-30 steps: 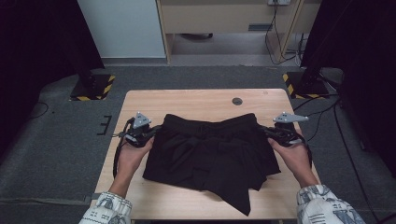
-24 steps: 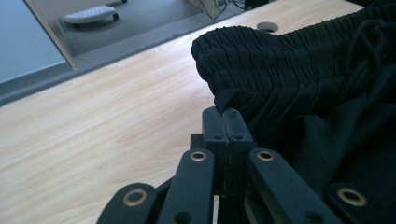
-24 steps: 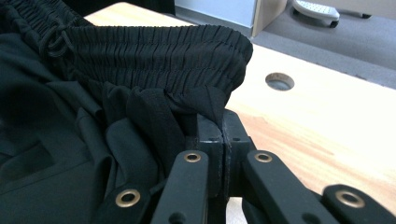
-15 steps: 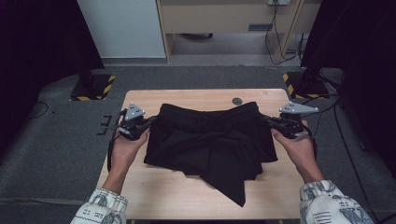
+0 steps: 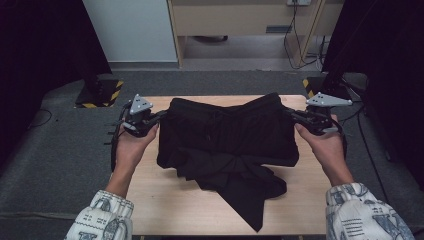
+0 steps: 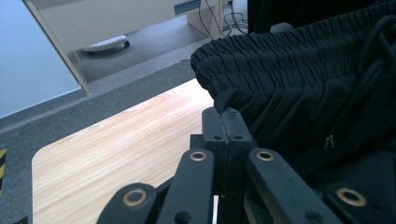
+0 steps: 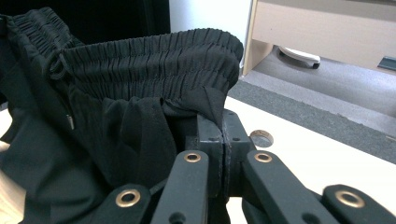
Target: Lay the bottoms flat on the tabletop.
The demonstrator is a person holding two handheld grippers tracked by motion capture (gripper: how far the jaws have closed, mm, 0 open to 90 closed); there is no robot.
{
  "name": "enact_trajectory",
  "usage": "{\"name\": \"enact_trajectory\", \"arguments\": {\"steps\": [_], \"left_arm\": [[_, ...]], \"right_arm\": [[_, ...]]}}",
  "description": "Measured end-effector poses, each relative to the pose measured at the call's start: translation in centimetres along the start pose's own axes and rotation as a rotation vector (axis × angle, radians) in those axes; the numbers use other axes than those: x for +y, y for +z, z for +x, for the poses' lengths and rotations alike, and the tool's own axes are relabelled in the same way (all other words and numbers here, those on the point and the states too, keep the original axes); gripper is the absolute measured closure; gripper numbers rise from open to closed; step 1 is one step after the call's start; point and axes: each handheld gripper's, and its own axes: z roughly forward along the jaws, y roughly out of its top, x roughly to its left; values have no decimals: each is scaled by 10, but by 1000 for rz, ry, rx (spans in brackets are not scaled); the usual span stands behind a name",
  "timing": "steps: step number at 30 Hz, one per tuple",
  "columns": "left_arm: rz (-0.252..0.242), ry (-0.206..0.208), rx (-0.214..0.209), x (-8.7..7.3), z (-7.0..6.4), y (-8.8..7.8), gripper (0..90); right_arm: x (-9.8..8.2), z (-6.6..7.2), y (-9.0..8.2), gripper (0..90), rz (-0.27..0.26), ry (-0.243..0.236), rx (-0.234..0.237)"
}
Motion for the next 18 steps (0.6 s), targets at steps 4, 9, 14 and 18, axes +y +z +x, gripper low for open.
{"name": "enact_trajectory", "arguments": {"steps": [4,9,14,18], "left_arm": [[-7,-9,1,11,5,6,893],[-1,0,5,27,9,13,893],[23,-1,0,31,13,27,893],[38,-13,0,30,19,39,893]], "right_arm": [[4,-7,4,893,-14,20,2],[14,-17,6,892,-30,27,2],[9,-29,19,891,-34,72,14],[7,-33,26,892,-24,71,15]]}}
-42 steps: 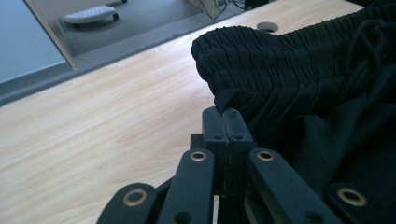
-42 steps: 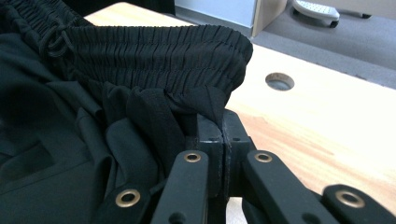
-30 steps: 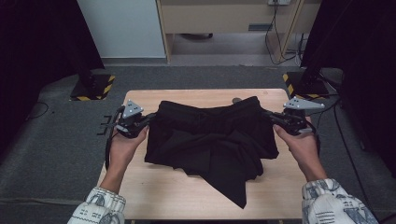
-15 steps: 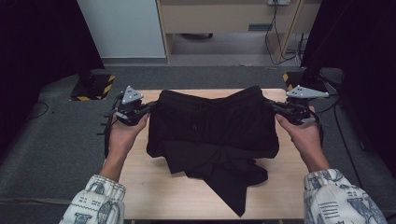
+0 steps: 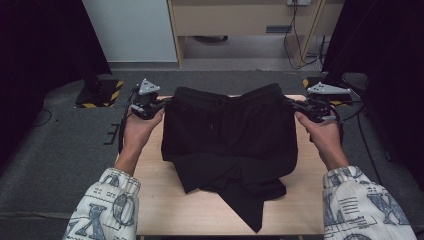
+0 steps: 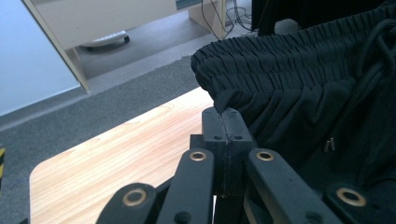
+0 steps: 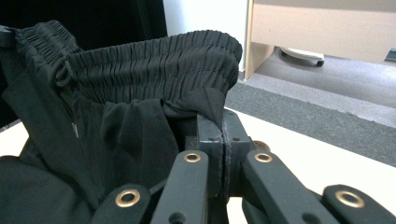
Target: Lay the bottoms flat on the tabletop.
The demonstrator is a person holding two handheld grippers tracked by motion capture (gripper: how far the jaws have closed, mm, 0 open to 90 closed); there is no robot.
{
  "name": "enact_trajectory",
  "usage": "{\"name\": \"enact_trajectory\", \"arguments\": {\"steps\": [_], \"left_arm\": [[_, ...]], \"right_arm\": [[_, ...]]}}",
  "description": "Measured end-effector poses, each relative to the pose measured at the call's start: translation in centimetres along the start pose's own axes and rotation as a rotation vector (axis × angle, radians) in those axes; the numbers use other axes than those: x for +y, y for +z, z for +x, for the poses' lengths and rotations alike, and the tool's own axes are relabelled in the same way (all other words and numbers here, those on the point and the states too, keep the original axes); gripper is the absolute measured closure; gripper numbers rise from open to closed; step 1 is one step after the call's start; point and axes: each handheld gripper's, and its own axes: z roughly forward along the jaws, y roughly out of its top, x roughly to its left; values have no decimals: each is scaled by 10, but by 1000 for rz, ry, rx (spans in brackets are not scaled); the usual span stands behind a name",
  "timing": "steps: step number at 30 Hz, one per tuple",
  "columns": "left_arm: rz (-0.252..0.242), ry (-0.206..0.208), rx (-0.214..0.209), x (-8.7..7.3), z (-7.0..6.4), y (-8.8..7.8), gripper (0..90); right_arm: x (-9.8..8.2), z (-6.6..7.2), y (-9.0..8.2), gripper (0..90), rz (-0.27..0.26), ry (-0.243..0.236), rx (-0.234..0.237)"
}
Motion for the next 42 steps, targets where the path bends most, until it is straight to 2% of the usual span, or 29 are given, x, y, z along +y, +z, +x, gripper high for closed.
{"name": "enact_trajectory", "arguments": {"steps": [7,13,16,18,23,26,32,37,39,40,41,42], "left_arm": [[25,-16,-12,3,11,24,893],[59,-22,-16,6,21,46,893],[65,-28,-14,11,28,58,893],[71,-36,-17,15,33,67,893],[119,-21,-15,22,42,91,893],[146,-25,-24,21,45,105,892],[186,-27,-35,20,50,125,892],[189,-38,-21,34,57,136,892],[194,-62,-6,39,61,142,886],[184,-86,15,41,64,146,852],[163,-109,35,41,65,149,759],[156,-132,39,41,66,153,626]], "right_arm": [[0,-13,14,892,16,9,-3],[0,-24,33,891,44,22,-10],[2,-35,46,891,69,27,-16],[3,-37,50,891,76,29,-15],[1,-51,66,891,91,49,-11],[-3,-63,78,891,126,69,-19],[-10,-73,94,890,187,75,-26],[0,-80,113,889,195,98,-38],[7,-83,121,882,210,101,-53],[10,-85,125,864,222,100,-71],[11,-87,129,804,239,98,-96],[11,-89,131,693,255,97,-136]]}}
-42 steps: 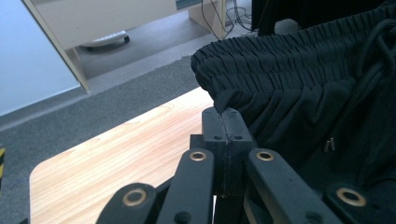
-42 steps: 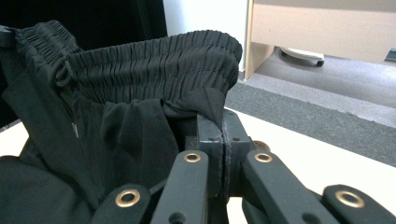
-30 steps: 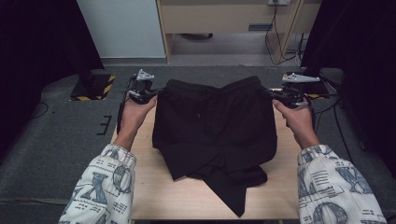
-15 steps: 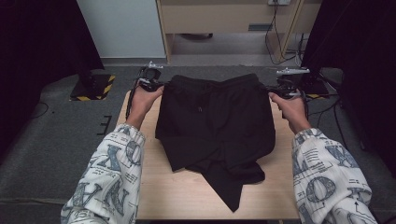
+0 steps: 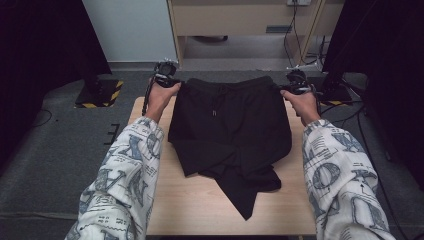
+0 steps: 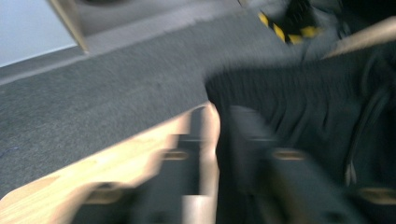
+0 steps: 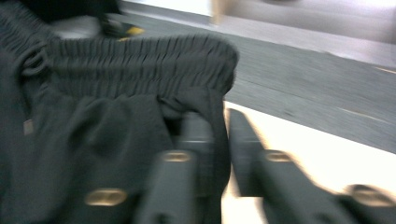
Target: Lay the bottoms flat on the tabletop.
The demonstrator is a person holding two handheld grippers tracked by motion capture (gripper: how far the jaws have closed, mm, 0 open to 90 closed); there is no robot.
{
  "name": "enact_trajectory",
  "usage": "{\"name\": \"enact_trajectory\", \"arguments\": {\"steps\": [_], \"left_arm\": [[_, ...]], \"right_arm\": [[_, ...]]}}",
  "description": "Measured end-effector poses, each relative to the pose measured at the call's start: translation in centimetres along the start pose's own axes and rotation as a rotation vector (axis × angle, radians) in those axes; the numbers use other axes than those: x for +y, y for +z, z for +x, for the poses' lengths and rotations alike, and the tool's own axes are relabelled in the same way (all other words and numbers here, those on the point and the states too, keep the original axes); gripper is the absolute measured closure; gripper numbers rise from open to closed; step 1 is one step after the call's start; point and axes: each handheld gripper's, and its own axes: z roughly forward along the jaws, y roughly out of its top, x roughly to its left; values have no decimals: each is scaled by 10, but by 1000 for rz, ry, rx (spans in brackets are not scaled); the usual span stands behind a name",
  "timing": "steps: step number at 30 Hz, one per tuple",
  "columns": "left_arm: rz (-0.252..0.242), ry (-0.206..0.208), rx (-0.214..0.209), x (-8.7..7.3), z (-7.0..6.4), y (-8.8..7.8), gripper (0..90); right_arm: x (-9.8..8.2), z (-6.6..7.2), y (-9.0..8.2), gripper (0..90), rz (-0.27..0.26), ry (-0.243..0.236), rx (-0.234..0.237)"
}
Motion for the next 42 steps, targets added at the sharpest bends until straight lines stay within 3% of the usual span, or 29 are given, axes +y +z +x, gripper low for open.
{"name": "enact_trajectory", "arguments": {"steps": [1,2,4,6,12,19,25,30,35,42], "left_arm": [[3,-20,0,0,-1,2,534],[3,-8,-4,0,-4,2,509],[10,58,-2,0,-13,1,460],[23,98,-3,-2,-19,-1,441],[35,123,-14,-10,-30,-9,351],[16,108,-39,-23,-39,-19,283],[5,60,-55,-42,-48,-23,128],[15,82,-82,-60,-60,-26,91],[12,79,-93,-79,-67,-32,77],[25,92,-91,-103,-72,-43,78]], "right_arm": [[0,-1,2,595,14,11,-35],[-2,-2,4,531,25,32,-44],[-8,-1,2,402,19,49,-44],[-10,-1,1,384,30,44,-36],[-23,9,-15,330,18,29,-20],[-27,23,-27,304,-1,19,-4],[-39,37,-31,271,1,9,38],[-56,49,-32,228,7,10,38],[-68,58,-32,190,0,11,35],[-83,76,-33,151,-7,-23,13]]}}
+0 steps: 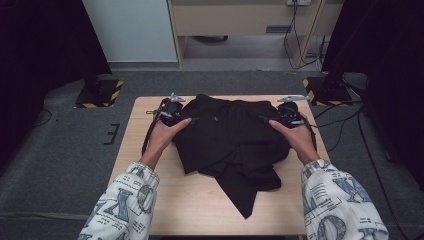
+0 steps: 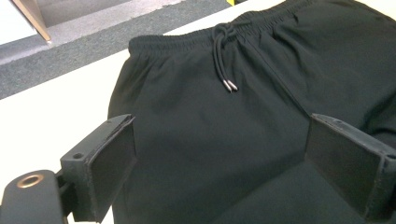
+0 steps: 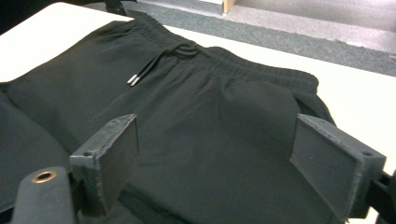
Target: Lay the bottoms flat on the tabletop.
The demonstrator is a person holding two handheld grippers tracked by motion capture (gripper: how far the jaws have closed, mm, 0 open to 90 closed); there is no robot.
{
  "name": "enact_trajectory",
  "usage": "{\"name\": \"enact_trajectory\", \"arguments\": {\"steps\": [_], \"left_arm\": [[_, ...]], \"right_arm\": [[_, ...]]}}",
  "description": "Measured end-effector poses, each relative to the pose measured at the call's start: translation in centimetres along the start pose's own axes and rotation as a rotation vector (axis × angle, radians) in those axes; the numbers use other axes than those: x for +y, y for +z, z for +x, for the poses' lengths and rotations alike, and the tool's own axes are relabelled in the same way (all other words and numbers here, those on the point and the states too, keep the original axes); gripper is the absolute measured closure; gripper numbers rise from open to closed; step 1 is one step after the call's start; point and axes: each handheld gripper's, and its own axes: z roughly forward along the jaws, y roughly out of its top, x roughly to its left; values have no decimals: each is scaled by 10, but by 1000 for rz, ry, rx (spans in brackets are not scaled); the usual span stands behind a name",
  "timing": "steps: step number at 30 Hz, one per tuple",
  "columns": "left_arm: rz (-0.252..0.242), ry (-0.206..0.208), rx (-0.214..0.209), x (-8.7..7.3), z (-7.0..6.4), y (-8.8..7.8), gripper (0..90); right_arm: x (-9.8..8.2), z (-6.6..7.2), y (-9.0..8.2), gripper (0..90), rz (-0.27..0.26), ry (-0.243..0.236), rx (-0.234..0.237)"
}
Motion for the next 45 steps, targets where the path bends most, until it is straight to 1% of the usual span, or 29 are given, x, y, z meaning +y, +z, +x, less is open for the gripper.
{"name": "enact_trajectory", "arguments": {"steps": [4,6,9,11,12,14,15,16,17,18,20,24,25,27,28,30,32,37,38,39,40,41,42,43,45], "left_arm": [[-18,15,0,-7,-5,-10,78],[-25,22,-7,-10,-8,-14,75],[-11,21,-16,-17,-14,-18,89],[-7,20,-13,-21,-17,-22,92],[-4,30,-11,-24,-20,-24,94],[2,37,-2,-30,-25,-29,97],[2,34,-2,-33,-28,-31,98],[1,35,1,-37,-30,-33,98],[-1,33,1,-42,-33,-36,98],[-4,29,-2,-47,-37,-37,100],[12,35,-2,-57,-43,-39,100],[32,26,5,-76,-50,-38,103],[32,23,5,-80,-52,-38,104],[29,23,9,-87,-53,-38,106],[20,16,11,-91,-52,-37,117],[8,-16,4,-98,-49,-35,120],[12,-21,12,-104,-48,-33,122],[11,-7,22,-115,-51,-31,129],[14,-1,24,-118,-52,-31,130],[21,9,25,-120,-54,-30,131],[32,21,27,-123,-56,-28,130],[39,27,28,-125,-58,-27,130],[42,31,30,-128,-60,-26,129],[42,33,27,-131,-63,-26,129],[36,44,27,-135,-67,-24,125]], "right_arm": [[-5,11,-3,148,14,-56,3],[-8,15,-6,177,13,-60,9],[-14,17,-10,240,19,-59,24],[-18,18,-14,288,17,-63,29],[-20,19,-16,308,12,-61,30],[-26,20,-22,355,-1,-67,32],[-29,21,-25,378,-6,-65,38],[-38,24,-29,407,-4,-65,46],[-38,24,-29,407,-4,-65,46],[-44,25,-31,432,0,-61,50],[-56,26,-34,451,8,-66,54],[-78,28,-41,486,9,-54,57],[-83,27,-43,497,9,-60,58],[-91,27,-47,520,5,-52,58],[-98,26,-49,539,-5,-42,63],[-100,26,-50,552,-8,-45,61],[-104,26,-50,573,-11,-41,57],[-110,29,-54,635,-2,-68,56],[-111,30,-55,646,-1,-66,57],[-113,30,-56,658,0,-78,57],[-115,31,-56,661,5,-78,60],[-117,32,-57,660,5,-76,61],[-121,34,-57,641,12,-82,65],[-121,34,-57,641,12,-82,65],[-124,39,-57,582,4,-81,73]]}}
